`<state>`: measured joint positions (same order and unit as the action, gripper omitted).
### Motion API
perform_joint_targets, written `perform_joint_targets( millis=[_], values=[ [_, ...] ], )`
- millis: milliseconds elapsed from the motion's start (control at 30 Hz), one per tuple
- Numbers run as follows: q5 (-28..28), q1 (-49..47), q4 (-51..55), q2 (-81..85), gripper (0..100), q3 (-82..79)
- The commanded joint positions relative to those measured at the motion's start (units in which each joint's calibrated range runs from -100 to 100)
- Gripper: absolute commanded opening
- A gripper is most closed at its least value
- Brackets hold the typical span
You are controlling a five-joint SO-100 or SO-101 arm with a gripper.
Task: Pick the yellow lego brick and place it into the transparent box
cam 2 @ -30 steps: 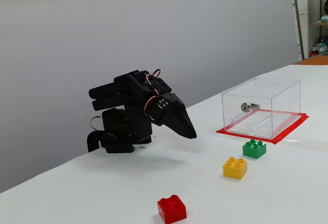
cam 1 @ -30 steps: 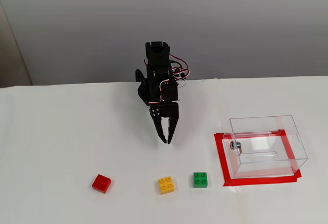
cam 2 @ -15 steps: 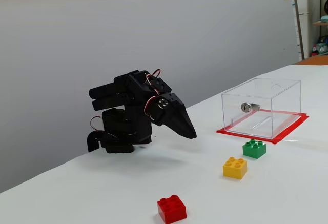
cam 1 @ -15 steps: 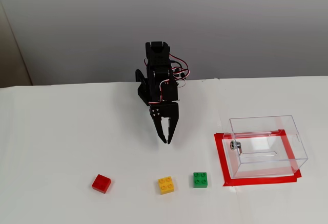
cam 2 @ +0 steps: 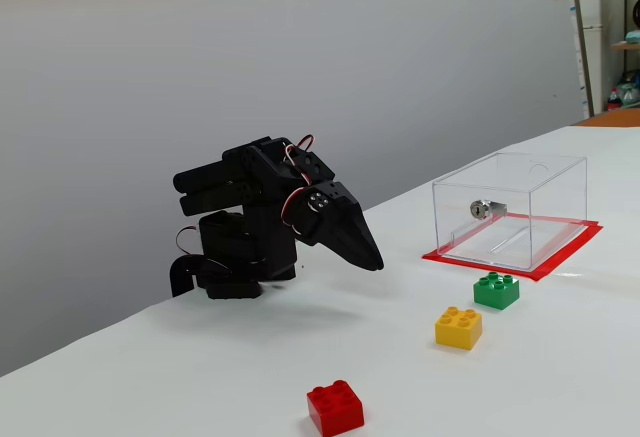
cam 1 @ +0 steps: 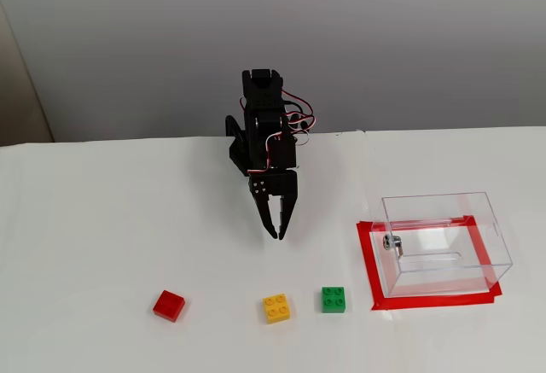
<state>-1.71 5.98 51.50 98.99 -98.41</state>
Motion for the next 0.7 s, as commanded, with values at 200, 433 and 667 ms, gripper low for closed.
perform_joint_targets(
  millis=[200, 433, 667],
  values=[
    [-0.17, 0.71, 0.2, 0.68, 1, -0.59],
    [-0.12, 0.71, 0.2, 0.68, 2, -0.59],
    [0.25, 0.12, 0.98, 0.59, 2, 2.48]
  ],
)
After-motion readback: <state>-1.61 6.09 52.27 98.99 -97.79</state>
